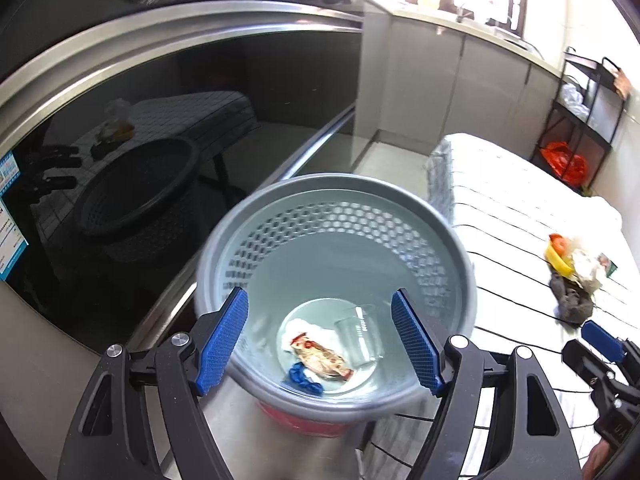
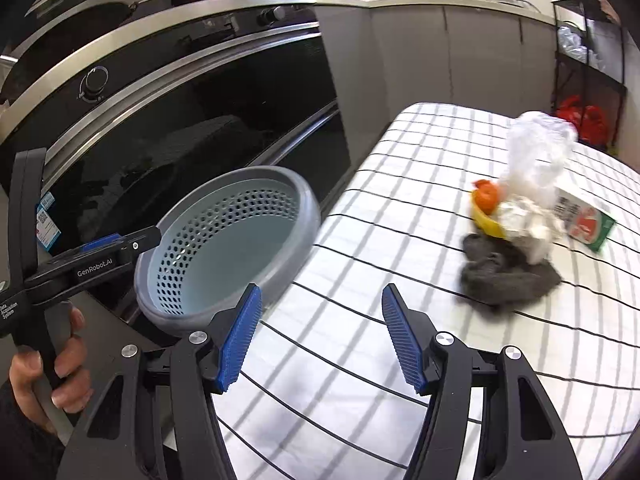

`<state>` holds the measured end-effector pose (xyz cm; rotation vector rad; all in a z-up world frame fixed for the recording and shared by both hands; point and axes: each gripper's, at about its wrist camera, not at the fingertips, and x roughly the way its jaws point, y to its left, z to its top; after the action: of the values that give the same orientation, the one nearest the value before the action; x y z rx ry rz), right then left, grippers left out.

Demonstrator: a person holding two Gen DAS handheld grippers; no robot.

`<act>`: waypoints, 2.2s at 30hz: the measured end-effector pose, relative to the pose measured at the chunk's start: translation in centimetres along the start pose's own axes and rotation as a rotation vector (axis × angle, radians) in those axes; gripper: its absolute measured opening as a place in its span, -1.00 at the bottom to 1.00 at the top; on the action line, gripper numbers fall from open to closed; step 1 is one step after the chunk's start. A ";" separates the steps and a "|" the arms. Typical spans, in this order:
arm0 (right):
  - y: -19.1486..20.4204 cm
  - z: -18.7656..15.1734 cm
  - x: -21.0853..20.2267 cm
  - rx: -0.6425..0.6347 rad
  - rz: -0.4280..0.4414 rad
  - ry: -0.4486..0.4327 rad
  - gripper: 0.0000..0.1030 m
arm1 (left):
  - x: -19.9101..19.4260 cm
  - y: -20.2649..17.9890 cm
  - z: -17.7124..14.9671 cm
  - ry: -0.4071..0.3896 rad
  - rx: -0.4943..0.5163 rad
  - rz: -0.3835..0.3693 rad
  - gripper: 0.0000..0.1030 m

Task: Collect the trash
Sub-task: 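Move both tools back over the table toward the dark cloth, then grasp the crumpled white paper with the right tool while the left tool grasps the dark grey cloth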

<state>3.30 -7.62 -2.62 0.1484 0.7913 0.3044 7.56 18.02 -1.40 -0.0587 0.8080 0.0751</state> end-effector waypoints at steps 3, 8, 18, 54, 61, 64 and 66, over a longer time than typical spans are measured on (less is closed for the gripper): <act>-2.2 -0.7 -2.1 0.022 -0.027 -0.019 0.17 | -0.9 -2.0 -0.2 -0.016 0.036 -0.024 0.43; -6.3 -1.5 -5.2 0.057 -0.091 -0.050 0.17 | -2.1 -5.9 -0.7 -0.041 0.099 -0.065 0.47; -14.2 -2.1 -7.9 0.125 -0.178 -0.076 0.18 | -3.2 -13.7 -1.0 -0.067 0.199 -0.123 0.53; -15.3 3.4 3.2 0.205 -0.088 -0.013 0.29 | 4.3 -18.3 0.9 0.011 0.198 -0.100 0.54; -14.9 3.8 4.0 0.194 -0.089 -0.018 0.05 | 4.2 -18.6 0.5 0.019 0.208 -0.116 0.54; -14.8 3.7 4.0 0.183 -0.097 -0.009 -0.29 | 4.2 -18.8 0.4 0.021 0.214 -0.121 0.54; -14.9 3.6 3.8 0.183 -0.097 -0.012 -0.37 | 4.2 -19.0 0.3 0.024 0.218 -0.125 0.54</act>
<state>11.57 -20.57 -6.31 0.2827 0.8109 0.1392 12.33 -0.69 -3.80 0.0963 0.8307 -0.1318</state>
